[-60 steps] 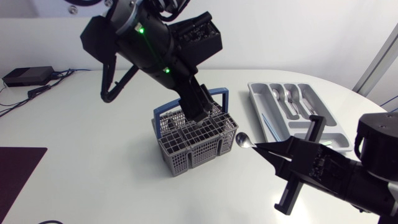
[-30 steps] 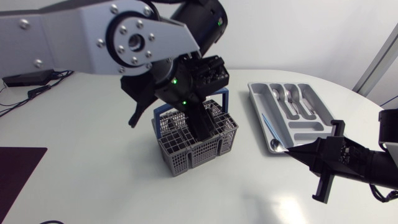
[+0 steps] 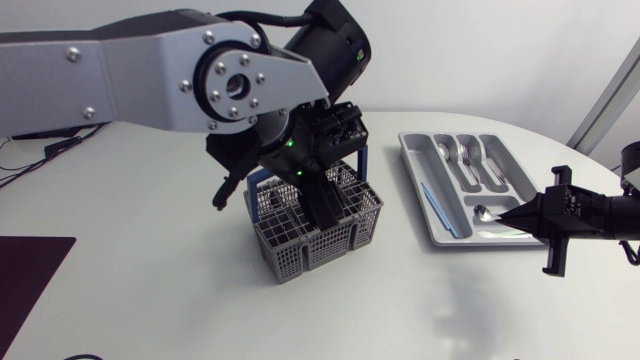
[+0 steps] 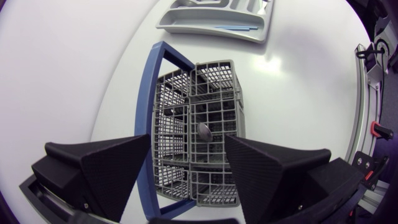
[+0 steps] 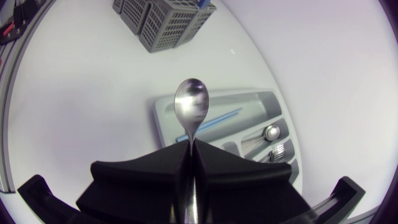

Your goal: Unload the cutlery basket into the drawer organizer.

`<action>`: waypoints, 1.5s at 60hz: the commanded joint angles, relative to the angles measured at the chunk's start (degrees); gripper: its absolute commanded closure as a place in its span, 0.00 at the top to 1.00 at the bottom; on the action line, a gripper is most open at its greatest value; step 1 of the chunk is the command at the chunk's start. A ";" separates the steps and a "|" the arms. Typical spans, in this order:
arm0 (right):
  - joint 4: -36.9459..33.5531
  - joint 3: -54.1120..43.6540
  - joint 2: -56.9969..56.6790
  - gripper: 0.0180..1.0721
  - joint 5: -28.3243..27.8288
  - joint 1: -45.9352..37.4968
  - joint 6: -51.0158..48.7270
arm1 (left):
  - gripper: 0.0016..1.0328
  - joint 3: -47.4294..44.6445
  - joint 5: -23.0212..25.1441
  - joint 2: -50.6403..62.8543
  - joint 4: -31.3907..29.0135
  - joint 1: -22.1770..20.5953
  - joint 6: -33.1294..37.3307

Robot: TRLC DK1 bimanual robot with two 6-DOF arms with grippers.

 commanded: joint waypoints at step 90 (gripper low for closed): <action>7.03 -2.35 1.49 0.61 2.67 -0.92 3.02 | 0.93 0.68 -15.06 5.65 0.00 -4.09 -7.41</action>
